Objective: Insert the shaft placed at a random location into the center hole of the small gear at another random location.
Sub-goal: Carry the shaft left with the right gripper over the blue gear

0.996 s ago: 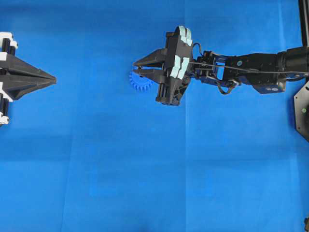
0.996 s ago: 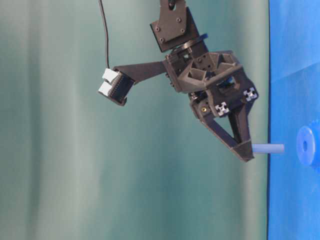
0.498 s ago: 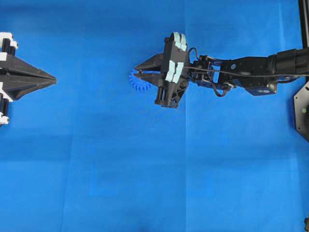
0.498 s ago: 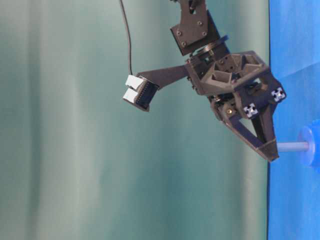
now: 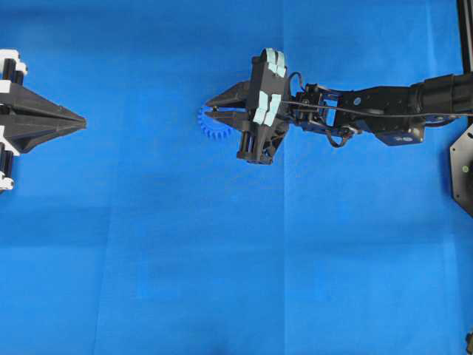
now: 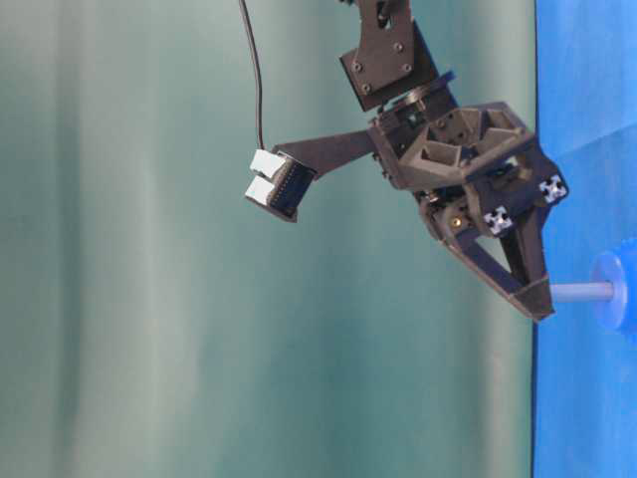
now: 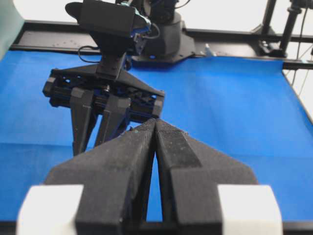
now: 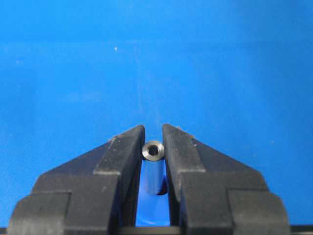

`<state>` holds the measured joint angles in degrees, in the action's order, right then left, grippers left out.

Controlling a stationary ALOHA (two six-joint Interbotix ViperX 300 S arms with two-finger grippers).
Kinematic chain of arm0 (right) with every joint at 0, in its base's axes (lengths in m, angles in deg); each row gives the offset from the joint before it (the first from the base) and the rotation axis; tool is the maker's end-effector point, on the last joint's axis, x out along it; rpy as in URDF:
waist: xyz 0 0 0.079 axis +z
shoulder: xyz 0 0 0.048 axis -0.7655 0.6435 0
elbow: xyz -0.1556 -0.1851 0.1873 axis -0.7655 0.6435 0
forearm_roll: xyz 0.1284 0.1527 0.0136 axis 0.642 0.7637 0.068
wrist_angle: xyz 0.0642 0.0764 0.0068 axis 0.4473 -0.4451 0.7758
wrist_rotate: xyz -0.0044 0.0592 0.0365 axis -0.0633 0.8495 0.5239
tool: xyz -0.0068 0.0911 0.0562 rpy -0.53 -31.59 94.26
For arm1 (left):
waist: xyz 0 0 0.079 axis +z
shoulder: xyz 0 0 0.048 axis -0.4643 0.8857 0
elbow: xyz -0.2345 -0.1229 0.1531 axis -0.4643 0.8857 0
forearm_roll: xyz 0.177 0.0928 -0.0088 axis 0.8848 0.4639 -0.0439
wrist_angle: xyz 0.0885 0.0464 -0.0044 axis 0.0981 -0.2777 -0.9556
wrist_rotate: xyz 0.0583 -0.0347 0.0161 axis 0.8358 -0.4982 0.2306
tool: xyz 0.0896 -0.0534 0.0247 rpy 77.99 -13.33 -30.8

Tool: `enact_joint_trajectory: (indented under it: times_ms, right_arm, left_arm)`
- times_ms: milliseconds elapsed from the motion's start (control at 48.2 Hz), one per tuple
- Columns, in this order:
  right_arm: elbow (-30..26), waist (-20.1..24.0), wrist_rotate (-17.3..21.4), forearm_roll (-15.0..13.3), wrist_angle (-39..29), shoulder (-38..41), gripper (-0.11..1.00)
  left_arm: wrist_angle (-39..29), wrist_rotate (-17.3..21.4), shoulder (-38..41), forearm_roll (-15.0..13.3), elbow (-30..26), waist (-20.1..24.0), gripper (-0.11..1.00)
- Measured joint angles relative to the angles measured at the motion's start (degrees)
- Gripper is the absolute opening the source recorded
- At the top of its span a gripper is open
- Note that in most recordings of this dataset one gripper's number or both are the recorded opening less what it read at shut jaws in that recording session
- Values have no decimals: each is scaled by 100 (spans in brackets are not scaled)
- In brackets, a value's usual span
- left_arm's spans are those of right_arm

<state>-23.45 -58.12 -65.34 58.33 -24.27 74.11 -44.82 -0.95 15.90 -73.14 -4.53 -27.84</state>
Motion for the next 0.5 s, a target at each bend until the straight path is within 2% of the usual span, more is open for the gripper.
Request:
enact_joint_trajectory:
  times_ms: [270, 498]
  right_arm:
    - [79, -26, -26, 0, 0, -527, 4]
    - [88, -35, -26, 0, 0, -527, 4]
  left_arm:
    - [0, 0, 0, 0, 0, 0, 0]
    - [0, 0, 0, 0, 9, 0, 0]
